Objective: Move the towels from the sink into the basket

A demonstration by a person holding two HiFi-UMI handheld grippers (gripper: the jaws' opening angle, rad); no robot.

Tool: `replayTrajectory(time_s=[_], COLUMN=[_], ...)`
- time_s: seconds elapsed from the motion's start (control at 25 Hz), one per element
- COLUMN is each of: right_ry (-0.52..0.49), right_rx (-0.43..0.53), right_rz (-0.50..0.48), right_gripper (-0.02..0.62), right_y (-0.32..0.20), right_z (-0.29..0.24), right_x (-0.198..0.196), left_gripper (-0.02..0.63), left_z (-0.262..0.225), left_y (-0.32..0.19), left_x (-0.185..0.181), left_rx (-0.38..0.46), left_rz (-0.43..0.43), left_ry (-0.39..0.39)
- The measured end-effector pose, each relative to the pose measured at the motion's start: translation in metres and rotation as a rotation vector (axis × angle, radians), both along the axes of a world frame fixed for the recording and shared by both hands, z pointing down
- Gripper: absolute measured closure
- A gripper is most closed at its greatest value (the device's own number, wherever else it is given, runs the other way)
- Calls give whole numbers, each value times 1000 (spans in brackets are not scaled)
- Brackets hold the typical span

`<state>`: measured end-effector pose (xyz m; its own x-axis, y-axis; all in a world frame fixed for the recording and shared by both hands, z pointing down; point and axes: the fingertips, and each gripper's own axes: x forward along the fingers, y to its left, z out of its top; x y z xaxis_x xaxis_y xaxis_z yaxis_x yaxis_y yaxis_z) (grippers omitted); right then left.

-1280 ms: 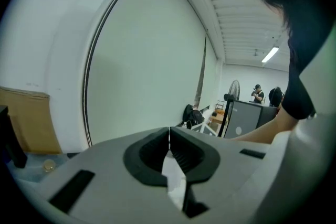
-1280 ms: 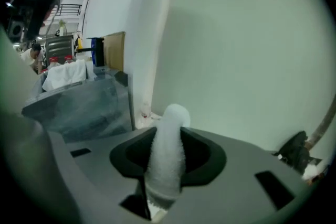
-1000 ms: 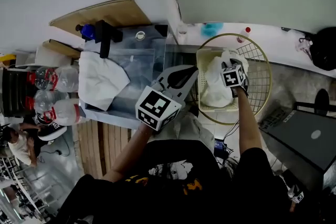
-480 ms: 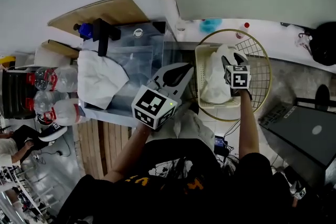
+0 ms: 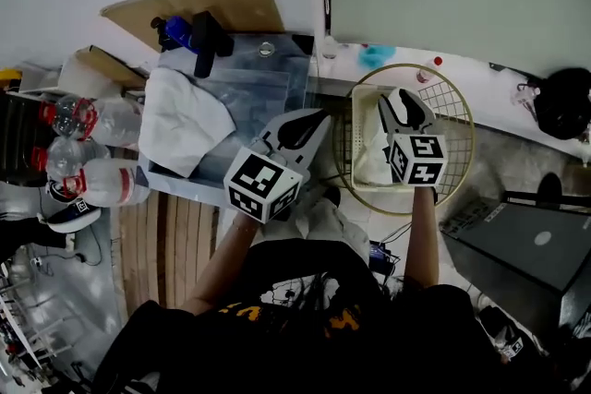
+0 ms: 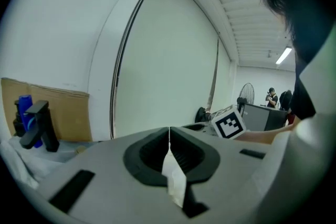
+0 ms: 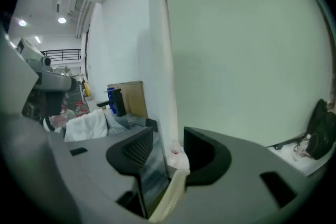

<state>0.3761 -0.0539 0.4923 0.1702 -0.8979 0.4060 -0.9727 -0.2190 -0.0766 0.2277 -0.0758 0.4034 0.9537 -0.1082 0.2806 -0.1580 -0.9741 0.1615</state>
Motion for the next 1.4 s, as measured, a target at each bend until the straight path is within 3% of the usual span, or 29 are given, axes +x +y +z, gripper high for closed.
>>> replayTrajectory(time_s=[0.48, 0.88, 1.16, 1.4], right_ry=[42, 31, 14, 73], right_rx=[109, 130, -10, -276], right_rz=[-186, -483, -752, -885], right_gripper=[410, 360, 297, 242], right_y=[-69, -158, -212, -256], right_z=[-71, -69, -3, 104], right_x=[-176, -370, -486, -526], left_gripper=[595, 595, 597, 595], left_z=[-11, 2, 19, 30], left_y=[-51, -111, -147, -165], left_x=[-153, -305, -395, -451], left_rx=[8, 2, -29, -52], left_rz=[-128, -296, -465, -578], left_ry=[32, 13, -2, -28])
